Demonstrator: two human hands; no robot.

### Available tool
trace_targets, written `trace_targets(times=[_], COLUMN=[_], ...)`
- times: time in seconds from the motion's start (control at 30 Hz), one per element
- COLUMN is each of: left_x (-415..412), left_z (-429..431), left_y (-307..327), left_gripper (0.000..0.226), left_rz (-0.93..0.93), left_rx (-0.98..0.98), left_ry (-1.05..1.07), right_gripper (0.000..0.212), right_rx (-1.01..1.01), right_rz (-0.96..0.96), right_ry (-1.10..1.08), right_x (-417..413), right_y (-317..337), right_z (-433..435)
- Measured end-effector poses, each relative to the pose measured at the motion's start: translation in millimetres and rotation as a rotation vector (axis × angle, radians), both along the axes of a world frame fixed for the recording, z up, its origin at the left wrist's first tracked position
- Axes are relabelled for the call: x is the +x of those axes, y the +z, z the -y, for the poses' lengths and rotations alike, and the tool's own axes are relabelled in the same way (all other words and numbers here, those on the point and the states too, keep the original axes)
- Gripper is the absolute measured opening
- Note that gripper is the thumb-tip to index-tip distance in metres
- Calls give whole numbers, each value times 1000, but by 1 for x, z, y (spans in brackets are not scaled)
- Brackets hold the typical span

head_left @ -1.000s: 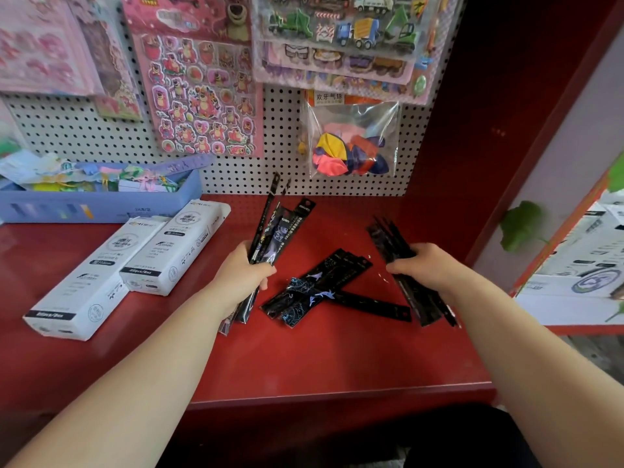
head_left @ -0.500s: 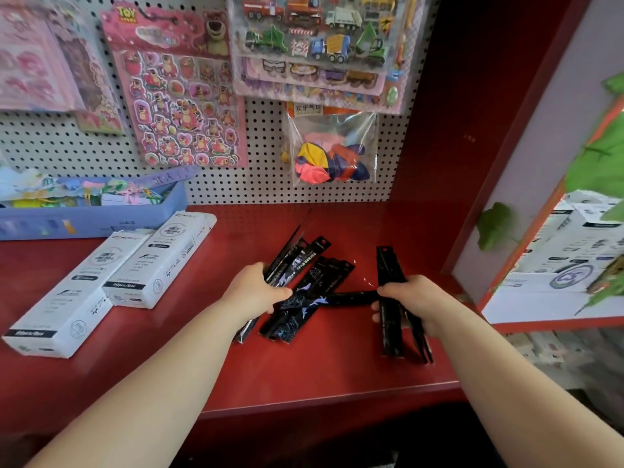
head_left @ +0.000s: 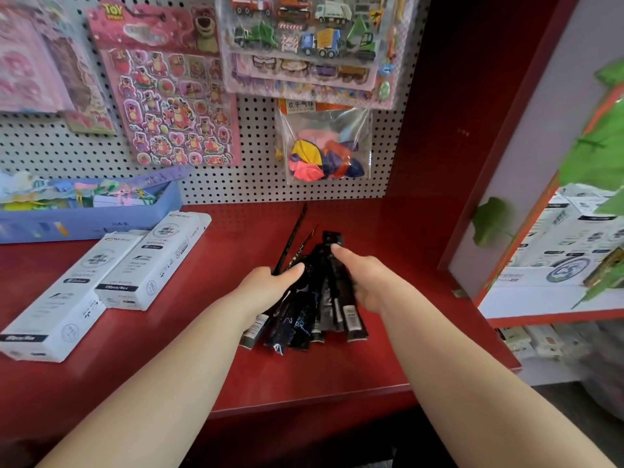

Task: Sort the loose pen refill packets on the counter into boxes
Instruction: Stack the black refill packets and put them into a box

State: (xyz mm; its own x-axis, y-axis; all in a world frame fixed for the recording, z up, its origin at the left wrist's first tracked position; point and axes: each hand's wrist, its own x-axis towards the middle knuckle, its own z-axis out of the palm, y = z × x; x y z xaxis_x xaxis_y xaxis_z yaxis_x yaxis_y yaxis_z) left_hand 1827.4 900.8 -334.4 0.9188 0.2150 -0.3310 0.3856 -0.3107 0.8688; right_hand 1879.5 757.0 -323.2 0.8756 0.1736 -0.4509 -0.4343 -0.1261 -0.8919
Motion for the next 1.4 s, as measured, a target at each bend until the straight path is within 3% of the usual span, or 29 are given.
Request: trace_targets(times=[0.07,0.17,0.4,0.53,0.7,0.87,1.03,1.07,1.13,1.17,1.27,1.4], left_x=[0,0,0,4,4,4,3,3,3,3,4,6], left_z=[0,2,13,16,9,6,4,3,1,0,-2,-2], left_y=[0,1,2,1,6,4,6,6,8,9,15,31], left_gripper=[64,60,13,20,17,27,46,48,50,52,58,52], left_rz=[6,19,51,35,39,142,276,301,354,381,459,553], left_rx=[-20,-33,24,103,-48,-151,-177,-172,-132,-108,-9,136], left_ry=[10,-9,-120,-110,-139,-122,-88,-92,-111,-113,-87,-77], right_gripper=[30,30,23,23,23,21,16,23,56,58,25,19], right_rx=[132,246,292,361,421,497,612,636,622,563,294,345], right_rz=[-65,-85,-28,17,79,164,204,218,217,245,417,536], right_ry=[-3,-24,2,55,149,253,169,158,200,259,417,454], right_x=[-2,-2,-3,-5,0,1,0,2,5,5,4,7], right_y=[0,-9,-22,-28,-32,-28,-14,-12,-8,-3,17,41], right_z=[0,0,2,2,0,-6,-19,-21,-23,-24,-25,-30])
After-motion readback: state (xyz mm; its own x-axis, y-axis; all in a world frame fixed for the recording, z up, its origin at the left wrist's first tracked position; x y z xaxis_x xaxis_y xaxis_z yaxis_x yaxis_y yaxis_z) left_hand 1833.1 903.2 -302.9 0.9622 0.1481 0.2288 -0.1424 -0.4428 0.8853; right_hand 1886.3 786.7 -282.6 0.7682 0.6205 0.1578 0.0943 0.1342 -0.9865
